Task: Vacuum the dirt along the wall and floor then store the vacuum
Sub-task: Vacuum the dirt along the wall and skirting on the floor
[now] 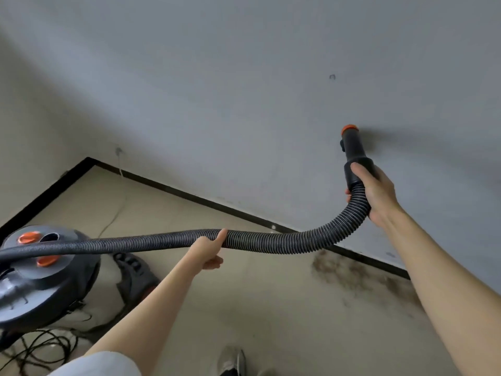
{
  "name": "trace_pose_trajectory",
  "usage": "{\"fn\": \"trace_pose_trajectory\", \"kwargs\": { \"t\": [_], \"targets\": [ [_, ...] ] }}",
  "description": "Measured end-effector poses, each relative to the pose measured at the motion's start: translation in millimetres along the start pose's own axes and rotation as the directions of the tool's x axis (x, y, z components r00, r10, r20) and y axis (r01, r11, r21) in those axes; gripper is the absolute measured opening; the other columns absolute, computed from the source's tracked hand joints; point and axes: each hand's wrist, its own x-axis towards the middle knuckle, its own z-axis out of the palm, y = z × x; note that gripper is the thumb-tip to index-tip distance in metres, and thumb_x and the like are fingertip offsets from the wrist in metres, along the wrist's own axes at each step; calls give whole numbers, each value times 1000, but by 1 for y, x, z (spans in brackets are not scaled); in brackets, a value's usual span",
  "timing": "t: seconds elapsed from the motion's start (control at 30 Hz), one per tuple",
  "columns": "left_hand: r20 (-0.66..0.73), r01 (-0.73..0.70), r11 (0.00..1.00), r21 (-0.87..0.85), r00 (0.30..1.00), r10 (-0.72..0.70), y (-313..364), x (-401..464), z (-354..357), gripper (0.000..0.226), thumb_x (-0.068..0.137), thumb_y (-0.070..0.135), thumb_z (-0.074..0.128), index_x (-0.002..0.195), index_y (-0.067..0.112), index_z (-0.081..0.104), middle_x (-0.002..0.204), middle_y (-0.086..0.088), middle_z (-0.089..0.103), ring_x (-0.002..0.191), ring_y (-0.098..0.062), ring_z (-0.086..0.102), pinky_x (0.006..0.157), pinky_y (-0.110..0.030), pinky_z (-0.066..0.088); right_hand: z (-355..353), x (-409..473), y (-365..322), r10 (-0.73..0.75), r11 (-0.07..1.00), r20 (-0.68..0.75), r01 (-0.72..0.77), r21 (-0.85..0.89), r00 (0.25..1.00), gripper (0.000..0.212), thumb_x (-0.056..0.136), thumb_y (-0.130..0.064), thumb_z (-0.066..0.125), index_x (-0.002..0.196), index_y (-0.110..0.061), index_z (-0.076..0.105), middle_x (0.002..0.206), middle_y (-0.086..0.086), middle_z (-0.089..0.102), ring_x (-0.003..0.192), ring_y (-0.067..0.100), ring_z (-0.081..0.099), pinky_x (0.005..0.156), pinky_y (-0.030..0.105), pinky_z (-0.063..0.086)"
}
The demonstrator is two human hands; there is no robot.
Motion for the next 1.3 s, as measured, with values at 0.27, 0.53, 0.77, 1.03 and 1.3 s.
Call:
{"fn": "trace_pose_trajectory", "kwargs": {
  "t": [0.27,0.53,0.77,1.03,1.3],
  "targets": [
    [295,-583,685,437,812,503,32,-18,37,39,91,46,53,119,19,55,104,-1,63,91,-15,58,83,-26,45,5,-3,19,-31,998,-46,33,49,998,16,92,-21,64,103,-14,55,76,7,55,50,15,56,44,24,49],
    [495,-765,596,244,627,602,48,-39,98,39,92,52,46,123,28,52,80,19,53,78,-10,53,71,-25,39,-18,-9,21,-46,983,-91,61,173,995,20,93,-22,62,109,-19,51,81,6,56,54,14,58,48,26,50],
    [637,-837,495,234,516,572,53,-52,143,36,91,49,50,118,25,50,85,6,57,75,-12,54,67,-24,42,-83,-23,36,78,974,-163,-40,225,984,13,92,-22,64,99,-15,55,81,9,58,59,16,61,53,28,53],
    [769,-873,446,198,421,481,64,-105,259,46,92,49,49,127,20,44,94,5,57,80,-10,56,71,-21,40,-209,-41,35,96,979,-249,-46,200,964,11,93,-23,62,100,-16,56,86,10,61,64,17,64,54,27,56],
    [810,-880,396,261,423,406,77,-143,403,47,85,49,62,119,22,43,99,1,61,87,-20,64,83,-35,52,-360,-47,49,102,974,-290,-36,225,952,14,92,-25,63,101,-17,57,90,7,63,78,24,66,72,38,55]
  ]
}}
